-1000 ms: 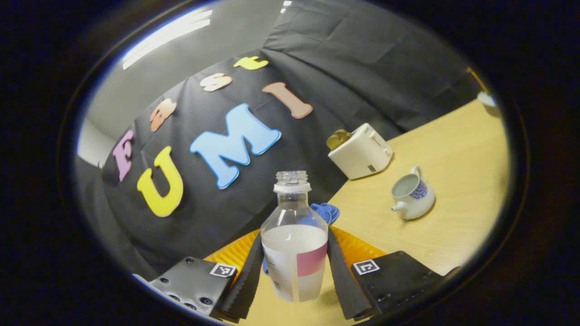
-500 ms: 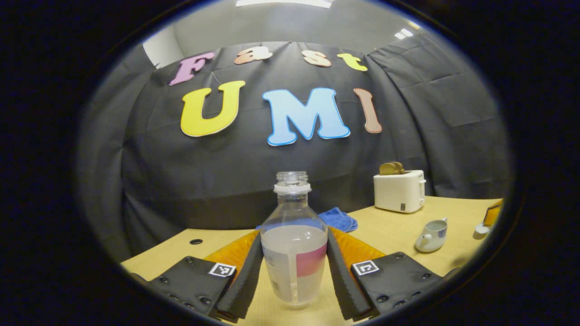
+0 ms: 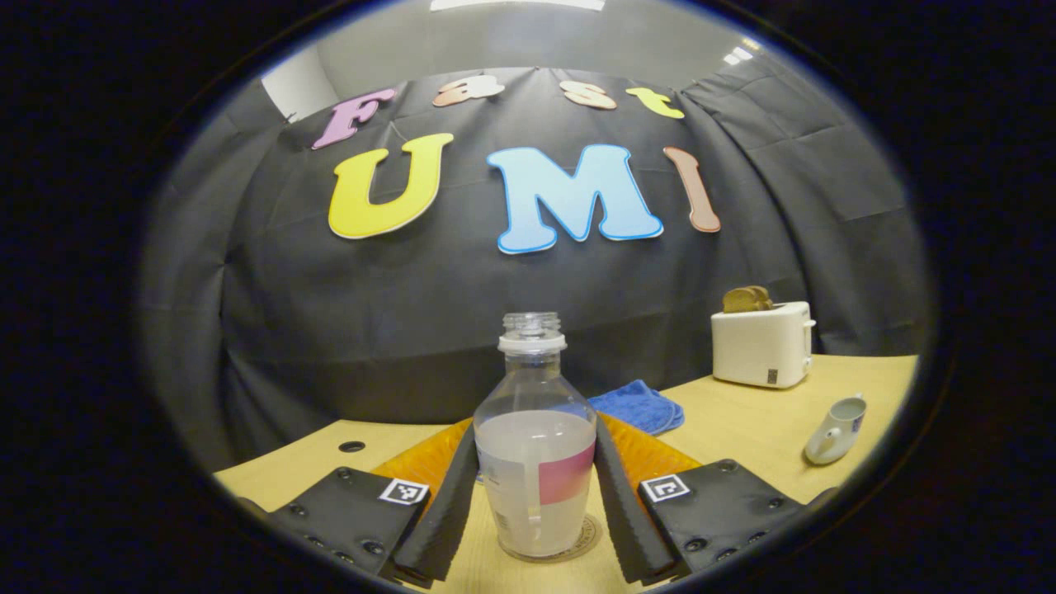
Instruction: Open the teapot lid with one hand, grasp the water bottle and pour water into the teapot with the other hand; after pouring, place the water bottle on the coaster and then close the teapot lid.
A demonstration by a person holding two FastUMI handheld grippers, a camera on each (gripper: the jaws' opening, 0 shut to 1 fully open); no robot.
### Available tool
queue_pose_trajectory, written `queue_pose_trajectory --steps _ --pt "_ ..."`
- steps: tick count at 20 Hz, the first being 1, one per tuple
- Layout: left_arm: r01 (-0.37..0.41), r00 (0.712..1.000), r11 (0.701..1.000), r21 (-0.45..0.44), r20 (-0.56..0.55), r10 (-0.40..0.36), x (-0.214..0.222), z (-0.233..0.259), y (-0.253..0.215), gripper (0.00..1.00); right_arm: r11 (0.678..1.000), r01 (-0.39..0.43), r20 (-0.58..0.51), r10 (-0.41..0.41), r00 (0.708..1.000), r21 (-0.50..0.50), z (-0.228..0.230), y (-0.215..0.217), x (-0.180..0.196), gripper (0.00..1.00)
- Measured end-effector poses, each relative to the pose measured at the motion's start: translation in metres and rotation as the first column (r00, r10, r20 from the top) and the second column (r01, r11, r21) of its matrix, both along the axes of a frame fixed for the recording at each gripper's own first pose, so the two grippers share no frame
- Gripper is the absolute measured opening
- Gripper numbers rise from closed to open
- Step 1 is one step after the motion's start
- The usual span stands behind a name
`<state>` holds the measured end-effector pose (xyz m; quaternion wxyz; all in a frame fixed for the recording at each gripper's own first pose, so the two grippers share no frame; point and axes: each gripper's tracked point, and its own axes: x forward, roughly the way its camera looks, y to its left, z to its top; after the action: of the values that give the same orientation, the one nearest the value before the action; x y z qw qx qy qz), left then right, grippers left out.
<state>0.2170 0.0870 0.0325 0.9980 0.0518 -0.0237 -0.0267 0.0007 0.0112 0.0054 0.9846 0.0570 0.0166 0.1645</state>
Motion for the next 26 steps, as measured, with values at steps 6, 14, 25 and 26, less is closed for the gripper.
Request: queue_pose_trajectory --steps 6,14,25,26 --pt "-0.014 1.000 0.999 -0.040 -0.026 0.013 0.014 -0.017 0.006 0.84 1.000 0.001 0.006 -0.001 1.000 -0.002 0.003 -0.001 0.000 0.02" --pt "-0.011 1.000 0.998 -0.064 -0.027 0.010 0.014 -0.018 0.007 0.89 1.000 0.004 0.006 -0.004 1.000 -0.005 0.002 -0.002 0.000 0.02" --pt "-0.033 0.999 0.997 -0.067 0.003 0.033 0.000 -0.002 0.006 0.98 1.000 0.007 0.026 -0.006 1.000 -0.017 0.009 -0.002 -0.004 0.02" --pt "-0.028 1.000 0.997 -0.065 0.010 0.029 -0.002 0.001 0.005 0.98 1.000 0.005 0.029 -0.004 1.000 -0.017 0.010 -0.001 -0.005 0.02"
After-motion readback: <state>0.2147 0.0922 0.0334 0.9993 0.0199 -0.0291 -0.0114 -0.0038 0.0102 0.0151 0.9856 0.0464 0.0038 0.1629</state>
